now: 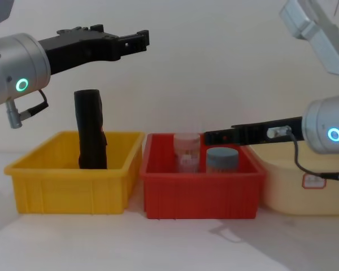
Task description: Pick up the garbage bag with the one hand and transfer it to the other hand.
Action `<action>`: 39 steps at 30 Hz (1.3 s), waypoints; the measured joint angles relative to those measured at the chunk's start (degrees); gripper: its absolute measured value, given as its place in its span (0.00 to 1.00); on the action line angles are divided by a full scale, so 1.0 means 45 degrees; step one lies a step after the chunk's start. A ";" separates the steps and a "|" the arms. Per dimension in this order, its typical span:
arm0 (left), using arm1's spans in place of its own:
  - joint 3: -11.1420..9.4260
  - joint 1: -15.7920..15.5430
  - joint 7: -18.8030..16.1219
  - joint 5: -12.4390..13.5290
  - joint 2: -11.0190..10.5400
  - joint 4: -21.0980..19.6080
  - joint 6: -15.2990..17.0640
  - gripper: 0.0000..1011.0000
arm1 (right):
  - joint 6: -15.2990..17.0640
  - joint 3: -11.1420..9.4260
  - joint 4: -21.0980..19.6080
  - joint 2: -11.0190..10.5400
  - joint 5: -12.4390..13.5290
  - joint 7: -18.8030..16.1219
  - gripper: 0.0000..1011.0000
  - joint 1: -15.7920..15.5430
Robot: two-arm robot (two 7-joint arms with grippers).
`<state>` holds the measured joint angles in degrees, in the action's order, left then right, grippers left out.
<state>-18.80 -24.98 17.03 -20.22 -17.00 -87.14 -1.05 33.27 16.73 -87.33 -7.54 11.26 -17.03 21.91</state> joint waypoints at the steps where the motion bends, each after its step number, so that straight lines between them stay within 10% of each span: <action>1: 0.0002 0.0000 -0.0001 0.0000 -0.0001 -0.0002 0.0000 0.99 | 0.0055 0.0014 0.0072 0.0036 0.0088 -0.0091 0.99 0.0048; 39: 0.0011 0.0016 -0.0013 -0.0002 -0.0011 -0.0014 -0.0002 0.99 | -0.0789 0.0159 0.1867 0.0184 0.0732 -0.0570 0.99 0.0872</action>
<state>-18.75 -24.91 16.97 -20.23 -17.05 -87.20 -1.06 29.72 17.44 -78.93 -6.71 14.56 -19.59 25.84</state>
